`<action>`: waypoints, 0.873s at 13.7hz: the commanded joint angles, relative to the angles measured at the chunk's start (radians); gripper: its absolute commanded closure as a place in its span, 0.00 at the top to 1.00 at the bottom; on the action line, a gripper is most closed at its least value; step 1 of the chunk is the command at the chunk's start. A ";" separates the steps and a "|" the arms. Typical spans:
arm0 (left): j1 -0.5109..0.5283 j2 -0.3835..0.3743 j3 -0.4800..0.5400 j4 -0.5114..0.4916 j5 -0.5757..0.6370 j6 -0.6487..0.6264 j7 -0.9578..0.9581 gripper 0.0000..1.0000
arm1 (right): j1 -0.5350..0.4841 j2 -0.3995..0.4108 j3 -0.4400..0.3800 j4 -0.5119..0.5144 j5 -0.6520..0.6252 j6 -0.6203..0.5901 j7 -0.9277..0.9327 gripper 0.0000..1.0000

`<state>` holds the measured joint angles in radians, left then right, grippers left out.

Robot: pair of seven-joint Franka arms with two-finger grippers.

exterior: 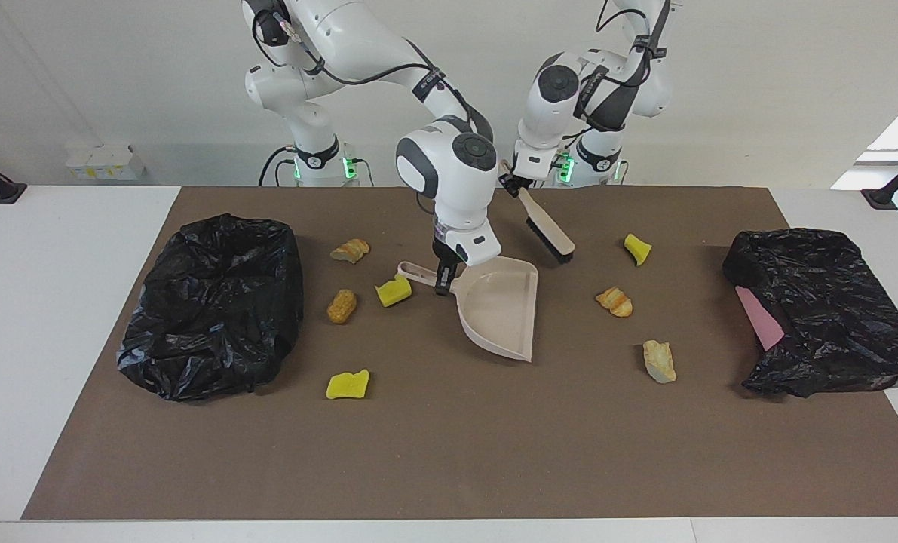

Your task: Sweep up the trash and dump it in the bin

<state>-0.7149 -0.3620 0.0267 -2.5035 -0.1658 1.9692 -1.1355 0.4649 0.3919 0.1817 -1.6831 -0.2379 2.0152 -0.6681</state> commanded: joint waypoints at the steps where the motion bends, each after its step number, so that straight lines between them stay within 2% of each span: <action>1: 0.083 -0.026 -0.011 0.031 0.066 -0.095 0.011 0.00 | -0.003 0.015 0.005 0.025 -0.040 0.005 -0.056 0.00; 6: 0.257 -0.052 -0.011 0.012 0.137 -0.222 0.048 0.00 | 0.008 0.015 0.005 0.036 -0.020 -0.032 -0.027 0.00; 11: 0.500 -0.103 -0.011 -0.066 0.141 -0.243 0.209 0.00 | 0.041 0.071 0.005 0.045 -0.032 -0.016 0.051 0.00; 12: 0.505 -0.109 -0.011 -0.090 0.141 -0.247 0.230 0.00 | 0.058 0.076 0.004 0.046 -0.032 -0.015 0.062 0.00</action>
<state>-0.2519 -0.4166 0.0272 -2.5396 -0.0344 1.7430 -0.9487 0.4969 0.4341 0.1825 -1.6693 -0.2495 2.0036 -0.6511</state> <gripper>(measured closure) 0.731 0.683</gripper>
